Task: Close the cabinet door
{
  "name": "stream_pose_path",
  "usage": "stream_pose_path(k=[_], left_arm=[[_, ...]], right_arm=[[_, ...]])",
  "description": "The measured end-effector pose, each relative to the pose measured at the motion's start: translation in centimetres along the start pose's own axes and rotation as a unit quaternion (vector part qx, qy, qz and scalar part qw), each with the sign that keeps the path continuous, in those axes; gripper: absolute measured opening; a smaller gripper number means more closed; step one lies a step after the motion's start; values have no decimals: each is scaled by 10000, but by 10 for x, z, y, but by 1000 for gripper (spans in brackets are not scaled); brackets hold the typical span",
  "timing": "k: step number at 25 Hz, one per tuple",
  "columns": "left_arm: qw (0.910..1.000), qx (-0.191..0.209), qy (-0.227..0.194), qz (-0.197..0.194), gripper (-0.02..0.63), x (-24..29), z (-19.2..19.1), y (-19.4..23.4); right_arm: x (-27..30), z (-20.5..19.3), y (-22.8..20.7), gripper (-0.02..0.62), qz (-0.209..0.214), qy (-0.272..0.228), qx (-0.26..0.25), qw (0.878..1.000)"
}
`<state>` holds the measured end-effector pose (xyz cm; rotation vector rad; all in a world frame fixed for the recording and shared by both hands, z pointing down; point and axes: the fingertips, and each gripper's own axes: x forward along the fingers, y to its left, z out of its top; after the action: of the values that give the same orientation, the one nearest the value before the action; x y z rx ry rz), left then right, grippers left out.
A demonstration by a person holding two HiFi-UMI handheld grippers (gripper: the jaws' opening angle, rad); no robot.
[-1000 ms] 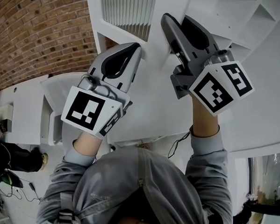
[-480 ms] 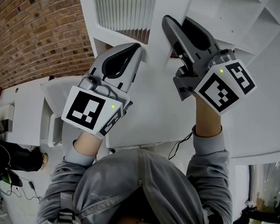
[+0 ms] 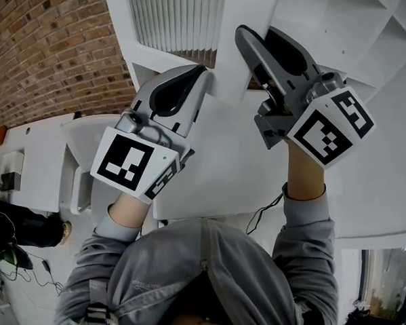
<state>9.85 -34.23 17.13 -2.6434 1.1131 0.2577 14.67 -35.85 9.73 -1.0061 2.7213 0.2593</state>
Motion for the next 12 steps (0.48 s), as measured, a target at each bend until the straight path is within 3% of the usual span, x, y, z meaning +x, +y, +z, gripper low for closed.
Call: stream_pose_path(k=[12], left_arm=[[10000, -22, 33, 76, 6, 28, -10, 8]], right_arm=[[9, -7, -25, 97, 363, -1, 172, 9992]])
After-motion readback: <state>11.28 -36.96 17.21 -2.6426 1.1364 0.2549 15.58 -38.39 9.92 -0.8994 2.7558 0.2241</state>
